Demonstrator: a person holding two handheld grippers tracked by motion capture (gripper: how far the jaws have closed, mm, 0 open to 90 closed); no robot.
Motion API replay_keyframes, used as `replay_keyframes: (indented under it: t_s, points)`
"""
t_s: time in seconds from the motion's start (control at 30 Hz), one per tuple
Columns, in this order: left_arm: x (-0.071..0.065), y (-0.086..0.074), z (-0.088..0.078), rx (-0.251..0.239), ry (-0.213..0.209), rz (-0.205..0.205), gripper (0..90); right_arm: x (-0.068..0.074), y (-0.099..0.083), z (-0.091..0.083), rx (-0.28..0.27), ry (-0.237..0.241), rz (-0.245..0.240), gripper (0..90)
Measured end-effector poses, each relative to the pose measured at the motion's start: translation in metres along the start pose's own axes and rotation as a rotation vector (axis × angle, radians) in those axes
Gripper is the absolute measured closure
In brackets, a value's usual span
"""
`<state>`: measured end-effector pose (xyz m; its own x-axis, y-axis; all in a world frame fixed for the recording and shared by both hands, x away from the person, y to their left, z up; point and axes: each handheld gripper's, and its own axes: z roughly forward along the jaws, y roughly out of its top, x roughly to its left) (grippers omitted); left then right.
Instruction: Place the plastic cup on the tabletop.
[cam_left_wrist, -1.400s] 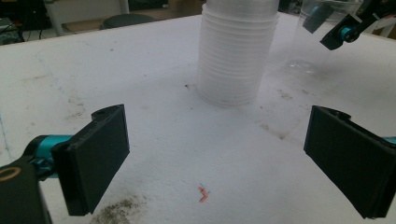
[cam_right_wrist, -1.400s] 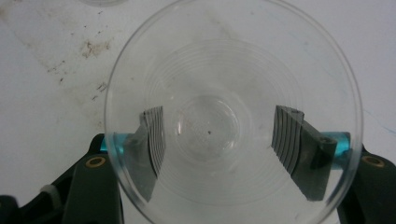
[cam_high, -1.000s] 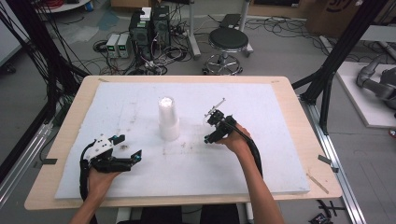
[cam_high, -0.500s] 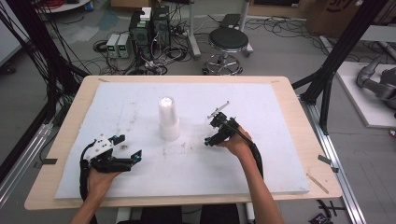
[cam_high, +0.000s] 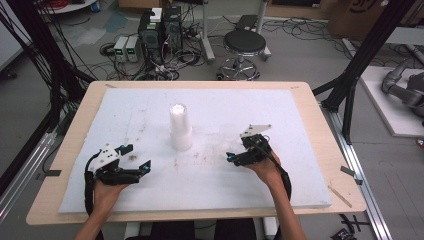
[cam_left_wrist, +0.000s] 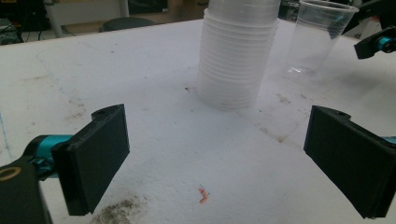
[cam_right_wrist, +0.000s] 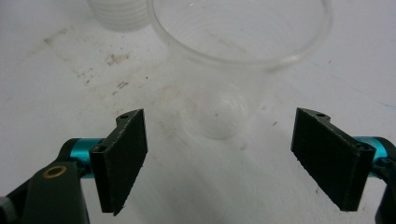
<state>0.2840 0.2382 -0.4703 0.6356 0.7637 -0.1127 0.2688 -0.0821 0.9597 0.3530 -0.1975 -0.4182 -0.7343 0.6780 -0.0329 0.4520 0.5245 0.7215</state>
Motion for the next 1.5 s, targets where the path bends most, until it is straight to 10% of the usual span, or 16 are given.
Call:
replay_keyframes:
  t_s: [0.27, 0.67, 1.5]
  points:
    - [0.000, 0.000, 0.000, -0.005, -0.003, 0.002, 8.9, -0.013, -0.042, -0.021, -0.180, -0.039, 0.073, 18.7]
    - [-0.001, 0.000, 0.000, -0.007, -0.012, 0.014, 8.9, -0.026, -0.078, -0.029, -0.240, -0.107, 0.142, 18.7]
    - [-0.001, -0.001, -0.001, -0.011, -0.019, 0.018, 8.9, -0.027, -0.083, -0.034, -0.303, -0.120, 0.156, 18.7]
